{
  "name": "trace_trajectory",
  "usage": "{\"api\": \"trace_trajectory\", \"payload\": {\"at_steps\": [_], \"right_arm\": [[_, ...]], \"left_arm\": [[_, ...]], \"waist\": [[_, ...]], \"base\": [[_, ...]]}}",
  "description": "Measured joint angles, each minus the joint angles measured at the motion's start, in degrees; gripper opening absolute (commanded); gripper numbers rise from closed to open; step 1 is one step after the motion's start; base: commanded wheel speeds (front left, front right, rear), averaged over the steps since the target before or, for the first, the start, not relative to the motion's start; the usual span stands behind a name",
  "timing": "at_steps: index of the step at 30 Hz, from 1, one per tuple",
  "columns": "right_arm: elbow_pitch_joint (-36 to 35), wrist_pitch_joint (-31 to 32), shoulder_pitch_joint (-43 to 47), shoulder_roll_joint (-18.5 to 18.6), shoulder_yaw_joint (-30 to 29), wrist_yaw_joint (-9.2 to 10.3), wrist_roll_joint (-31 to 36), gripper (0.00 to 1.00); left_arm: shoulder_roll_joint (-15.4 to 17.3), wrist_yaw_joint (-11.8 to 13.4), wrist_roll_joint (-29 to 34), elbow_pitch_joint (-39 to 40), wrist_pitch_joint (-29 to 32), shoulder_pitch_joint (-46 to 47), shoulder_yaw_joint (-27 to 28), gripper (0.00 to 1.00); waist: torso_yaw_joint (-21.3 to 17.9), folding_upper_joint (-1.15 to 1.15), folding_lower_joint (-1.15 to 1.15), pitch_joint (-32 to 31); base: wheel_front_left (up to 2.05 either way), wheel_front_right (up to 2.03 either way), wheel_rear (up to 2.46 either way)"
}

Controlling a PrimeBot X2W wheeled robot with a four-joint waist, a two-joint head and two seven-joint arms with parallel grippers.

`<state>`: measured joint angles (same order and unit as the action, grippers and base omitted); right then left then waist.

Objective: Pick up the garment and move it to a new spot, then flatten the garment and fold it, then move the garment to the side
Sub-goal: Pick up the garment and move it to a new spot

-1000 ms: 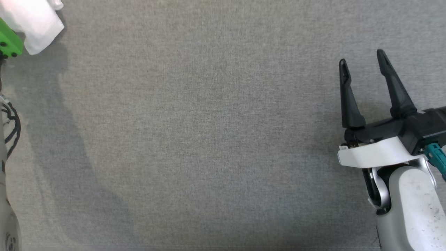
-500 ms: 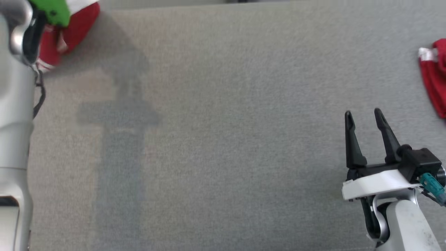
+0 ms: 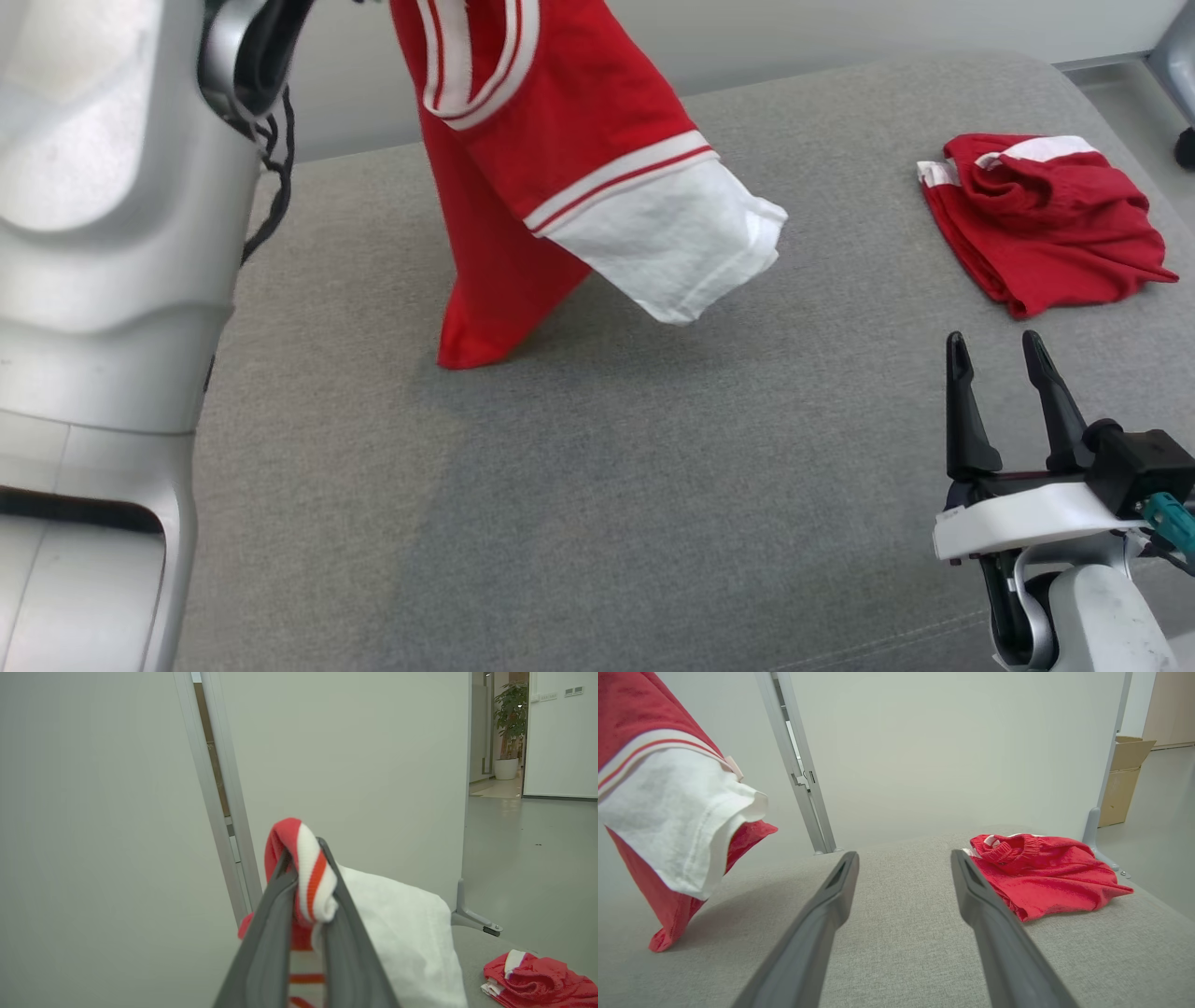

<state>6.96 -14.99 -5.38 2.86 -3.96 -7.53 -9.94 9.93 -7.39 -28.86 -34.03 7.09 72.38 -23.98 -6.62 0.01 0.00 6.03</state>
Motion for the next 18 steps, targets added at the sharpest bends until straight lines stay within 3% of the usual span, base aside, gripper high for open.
{"api": "trace_trajectory", "payload": {"at_steps": [8,16,17,18], "right_arm": [[-0.54,0.00,0.03,0.00,-0.04,0.00,-0.07,1.00],[0.10,0.00,-0.13,-0.02,1.46,0.00,0.05,1.00],[0.24,0.00,-0.20,-0.02,1.69,0.00,0.05,1.00],[0.46,0.00,-0.29,-0.01,1.94,0.00,0.08,1.00]], "left_arm": [[3.68,0.23,-3.91,-0.19,-1.88,-17.47,-0.79,0.00],[6.66,3.75,-6.23,-5.73,-6.64,-32.58,1.69,0.00],[6.59,3.99,-6.35,-6.46,-7.30,-33.61,1.81,0.22],[6.38,4.38,-6.55,-7.25,-8.23,-34.77,1.93,0.62]], "waist": [[-1.63,0.00,0.00,0.93],[-0.17,0.00,0.00,2.00],[-0.04,0.00,0.00,2.09],[0.13,0.00,0.00,2.18]], "base": [[0.00,0.00,0.00],[0.00,0.00,0.00],[0.00,0.00,0.00],[0.00,0.00,0.00]]}}
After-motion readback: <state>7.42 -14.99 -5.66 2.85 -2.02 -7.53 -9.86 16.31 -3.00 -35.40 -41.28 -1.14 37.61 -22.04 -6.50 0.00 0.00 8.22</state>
